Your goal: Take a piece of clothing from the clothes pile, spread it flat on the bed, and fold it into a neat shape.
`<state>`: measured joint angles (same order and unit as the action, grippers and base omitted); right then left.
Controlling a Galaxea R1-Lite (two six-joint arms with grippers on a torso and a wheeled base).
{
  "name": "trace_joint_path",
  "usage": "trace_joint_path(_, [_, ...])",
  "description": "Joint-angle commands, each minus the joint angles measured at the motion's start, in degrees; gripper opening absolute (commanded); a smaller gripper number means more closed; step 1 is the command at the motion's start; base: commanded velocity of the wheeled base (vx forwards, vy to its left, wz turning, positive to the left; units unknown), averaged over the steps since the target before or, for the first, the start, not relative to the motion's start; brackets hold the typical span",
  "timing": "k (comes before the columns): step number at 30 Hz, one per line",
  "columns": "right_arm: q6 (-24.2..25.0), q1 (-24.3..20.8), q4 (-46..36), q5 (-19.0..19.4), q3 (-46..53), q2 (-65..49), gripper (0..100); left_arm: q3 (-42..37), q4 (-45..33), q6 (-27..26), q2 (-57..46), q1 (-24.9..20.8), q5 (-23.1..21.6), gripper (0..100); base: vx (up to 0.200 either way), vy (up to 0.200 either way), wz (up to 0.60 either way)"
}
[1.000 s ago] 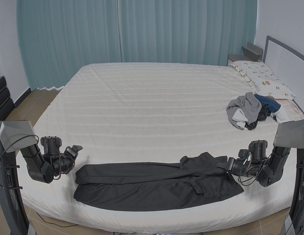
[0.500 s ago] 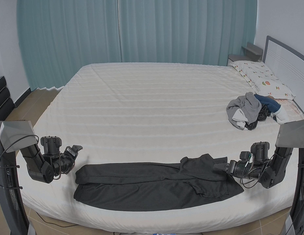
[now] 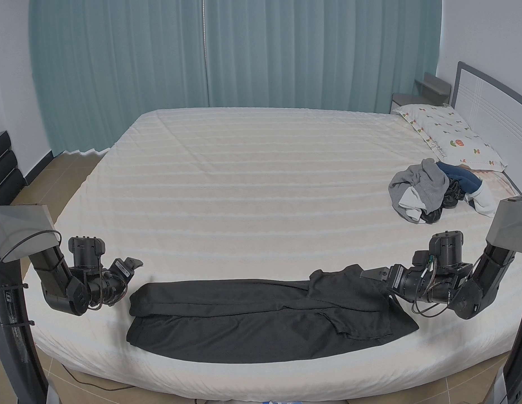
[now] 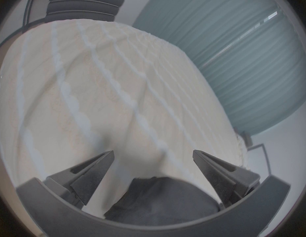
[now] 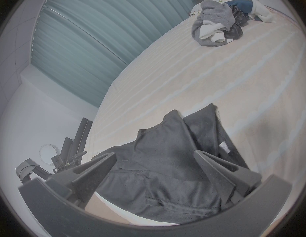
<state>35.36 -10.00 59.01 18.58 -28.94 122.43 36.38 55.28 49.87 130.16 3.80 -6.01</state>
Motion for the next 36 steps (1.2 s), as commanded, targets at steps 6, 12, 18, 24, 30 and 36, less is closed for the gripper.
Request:
trace_joint_path(6, [1.2, -2.1, -0.7, -1.0, -0.6, 1.5, 100, -4.8, -9.0, -12.1, -5.4, -1.3, -0.1, 100, 0.000, 0.000, 0.00])
trace_joint_path(12, [1.2, -2.1, -0.6, -0.9, -0.8, 1.9, 100, -6.1, -9.9, -14.5, -4.6, -3.3, -0.2, 100, 0.000, 0.000, 0.00])
trace_joint_path(18, [1.2, -2.1, -0.6, -0.6, -1.0, 2.0, 100, -4.5, -9.0, -12.1, -2.7, -4.5, -0.3, 100, 0.000, 0.000, 0.00])
trace_joint_path(24, [1.3, -1.9, -0.7, -0.6, -1.0, 2.0, 100, -5.0, -7.8, -10.9, -2.9, -4.9, -0.3, 0, 0.000, 0.000, 0.00])
trace_joint_path(30, [1.3, -1.8, -0.7, -0.6, -1.0, 2.0, 100, -4.8, -6.9, -10.9, -4.6, -3.9, -0.1, 0, 0.000, 0.000, 0.00])
trace_joint_path(36, [1.3, -1.6, -0.9, -0.6, -1.6, 2.1, 100, -6.8, 0.5, -11.5, -4.6, -2.8, 0.3, 0, 0.000, 0.000, 0.00])
